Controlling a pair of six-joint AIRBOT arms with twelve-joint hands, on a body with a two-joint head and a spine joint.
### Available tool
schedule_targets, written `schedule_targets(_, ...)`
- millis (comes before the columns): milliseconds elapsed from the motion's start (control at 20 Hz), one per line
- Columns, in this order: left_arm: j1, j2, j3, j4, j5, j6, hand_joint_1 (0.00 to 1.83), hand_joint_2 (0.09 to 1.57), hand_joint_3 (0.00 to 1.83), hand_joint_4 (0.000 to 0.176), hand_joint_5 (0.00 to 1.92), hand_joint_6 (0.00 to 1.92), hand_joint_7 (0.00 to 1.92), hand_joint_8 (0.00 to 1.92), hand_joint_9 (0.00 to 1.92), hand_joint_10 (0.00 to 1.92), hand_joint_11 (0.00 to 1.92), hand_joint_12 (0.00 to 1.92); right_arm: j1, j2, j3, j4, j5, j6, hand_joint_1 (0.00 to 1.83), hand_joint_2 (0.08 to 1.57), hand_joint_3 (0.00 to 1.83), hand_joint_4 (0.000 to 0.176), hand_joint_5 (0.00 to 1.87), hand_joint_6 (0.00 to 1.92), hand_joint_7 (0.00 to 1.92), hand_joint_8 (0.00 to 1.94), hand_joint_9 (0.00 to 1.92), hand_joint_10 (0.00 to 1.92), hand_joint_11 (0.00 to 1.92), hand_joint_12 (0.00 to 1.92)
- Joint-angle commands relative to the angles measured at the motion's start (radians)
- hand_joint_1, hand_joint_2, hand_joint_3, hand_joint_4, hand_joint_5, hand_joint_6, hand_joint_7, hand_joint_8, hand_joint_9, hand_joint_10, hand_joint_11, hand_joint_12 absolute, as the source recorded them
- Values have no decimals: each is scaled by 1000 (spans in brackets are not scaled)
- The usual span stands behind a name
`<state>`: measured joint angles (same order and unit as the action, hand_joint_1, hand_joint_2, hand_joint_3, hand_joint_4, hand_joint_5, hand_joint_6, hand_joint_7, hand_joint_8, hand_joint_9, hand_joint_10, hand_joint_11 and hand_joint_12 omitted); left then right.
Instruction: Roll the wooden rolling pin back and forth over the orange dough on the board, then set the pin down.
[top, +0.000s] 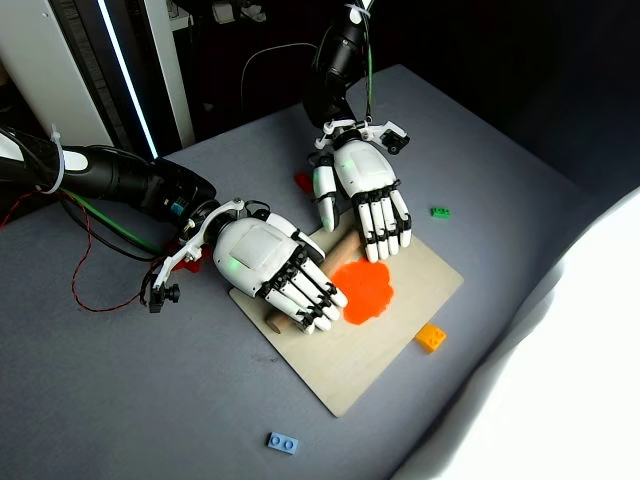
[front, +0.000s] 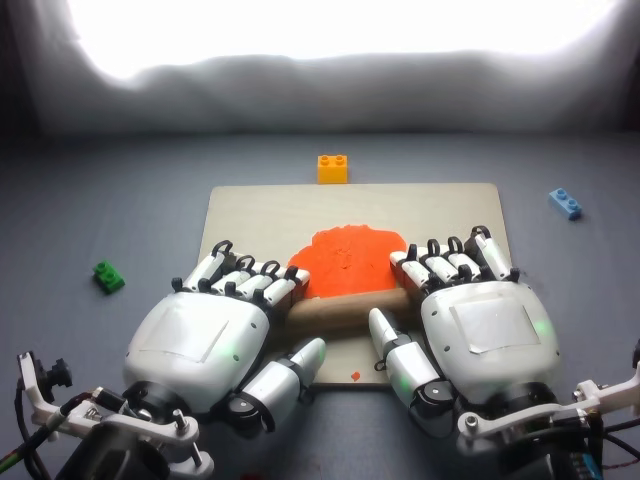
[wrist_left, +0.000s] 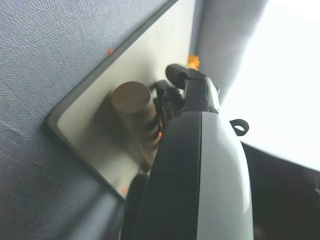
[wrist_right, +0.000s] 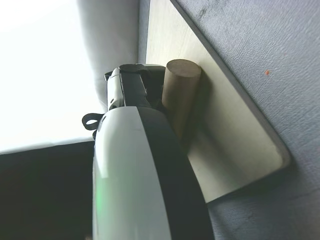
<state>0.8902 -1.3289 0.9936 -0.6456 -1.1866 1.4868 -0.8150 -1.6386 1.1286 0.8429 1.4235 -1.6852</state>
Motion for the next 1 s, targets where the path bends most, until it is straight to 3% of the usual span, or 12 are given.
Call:
schedule_targets(0,0,8,-7,52,-99,-3,0,1511,1,0,362,1,420,0,336,0,0,644,-13,-5,-7,-24,36,-3,0,1539,0,0,503,31,597,3,532,101,0,1258)
schedule_targets(150,10,11,-20,58,-110,-3,0,1510,0,0,391,10,448,7,360,9,0,736,-18,-5,-14,-33,49,-13,0,1544,0,0,513,32,602,4,535,107,0,1276)
schedule_targets(950,40,16,-49,64,-131,-8,0,1513,1,0,388,12,454,7,368,8,0,738,-19,-5,-26,-38,112,-47,0,1538,0,0,507,23,592,1,520,112,0,1233)
